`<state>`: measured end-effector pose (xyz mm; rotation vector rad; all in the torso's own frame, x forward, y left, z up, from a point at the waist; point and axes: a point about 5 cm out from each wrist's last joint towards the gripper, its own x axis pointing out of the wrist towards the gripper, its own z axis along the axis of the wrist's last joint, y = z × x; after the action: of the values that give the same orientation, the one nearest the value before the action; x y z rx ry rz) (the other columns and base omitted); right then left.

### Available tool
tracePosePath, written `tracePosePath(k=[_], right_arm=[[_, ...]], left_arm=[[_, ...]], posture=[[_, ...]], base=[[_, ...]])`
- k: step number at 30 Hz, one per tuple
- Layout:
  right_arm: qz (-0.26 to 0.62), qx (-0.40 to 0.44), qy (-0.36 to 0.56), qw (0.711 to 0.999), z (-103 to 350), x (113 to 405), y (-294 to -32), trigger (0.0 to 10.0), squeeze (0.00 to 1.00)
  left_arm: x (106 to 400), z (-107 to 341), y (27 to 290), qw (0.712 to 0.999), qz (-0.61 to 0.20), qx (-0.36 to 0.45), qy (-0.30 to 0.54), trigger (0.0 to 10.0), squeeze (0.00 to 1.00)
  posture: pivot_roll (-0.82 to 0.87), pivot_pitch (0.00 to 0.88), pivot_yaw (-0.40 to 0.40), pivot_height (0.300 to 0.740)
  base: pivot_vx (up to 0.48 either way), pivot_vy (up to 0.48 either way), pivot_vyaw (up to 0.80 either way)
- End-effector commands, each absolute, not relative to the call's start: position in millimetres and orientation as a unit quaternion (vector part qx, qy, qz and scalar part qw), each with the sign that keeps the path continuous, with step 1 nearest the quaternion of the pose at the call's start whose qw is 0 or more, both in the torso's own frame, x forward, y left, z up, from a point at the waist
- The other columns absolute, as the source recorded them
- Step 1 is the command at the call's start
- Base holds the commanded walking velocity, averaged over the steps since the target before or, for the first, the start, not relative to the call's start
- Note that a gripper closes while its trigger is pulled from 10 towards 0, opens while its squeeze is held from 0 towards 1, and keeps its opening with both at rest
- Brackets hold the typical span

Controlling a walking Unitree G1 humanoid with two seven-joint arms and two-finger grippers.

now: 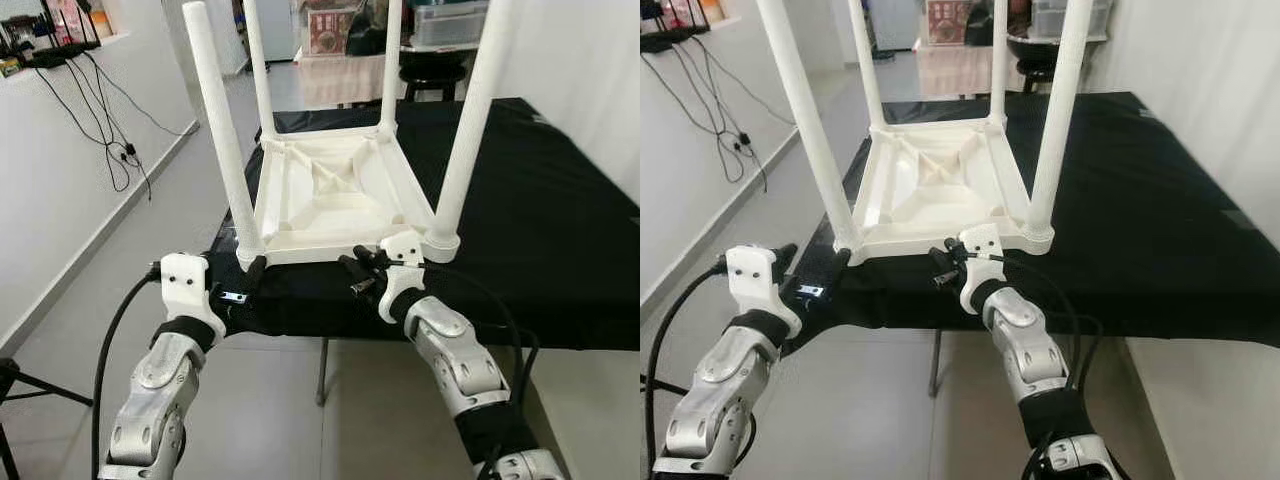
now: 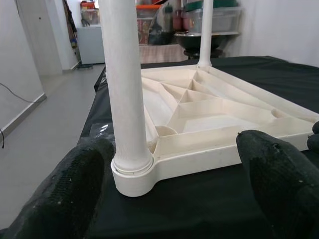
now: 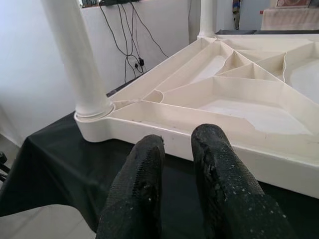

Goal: Building children table

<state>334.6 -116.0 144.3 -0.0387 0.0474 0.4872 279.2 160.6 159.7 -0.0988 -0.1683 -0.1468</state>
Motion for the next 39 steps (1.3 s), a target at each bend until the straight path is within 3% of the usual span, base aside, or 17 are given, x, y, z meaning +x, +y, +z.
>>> tracePosePath(k=[1, 26, 39], right_arm=[[0.249, -0.012, 0.015, 0.968, 148.3, 336.7, -112.0, 10.0, 0.00], [0.261, 0.009, 0.019, 0.965, 147.8, 337.6, -111.4, 10.0, 0.00], [0.280, 0.025, 0.012, 0.960, 148.3, 334.6, -112.5, 10.0, 0.00]], left_arm=[[278.8, 157.2, 164.8, 0.994, -0.066, -0.041, -0.081, 10.0, 0.00], [278.1, 159.1, 164.2, 0.993, -0.068, -0.033, -0.087, 10.0, 0.00], [256.7, 156.5, 154.0, 0.991, -0.098, -0.005, -0.086, 10.0, 0.00]], posture=[[-0.11, 0.000, 0.068, 0.740], [-0.11, 0.000, 0.068, 0.740], [-0.10, 0.000, 0.075, 0.740]], base=[[0.274, 0.000, 0.00], [0.287, 0.000, -0.08], [0.000, 0.000, 0.00]])
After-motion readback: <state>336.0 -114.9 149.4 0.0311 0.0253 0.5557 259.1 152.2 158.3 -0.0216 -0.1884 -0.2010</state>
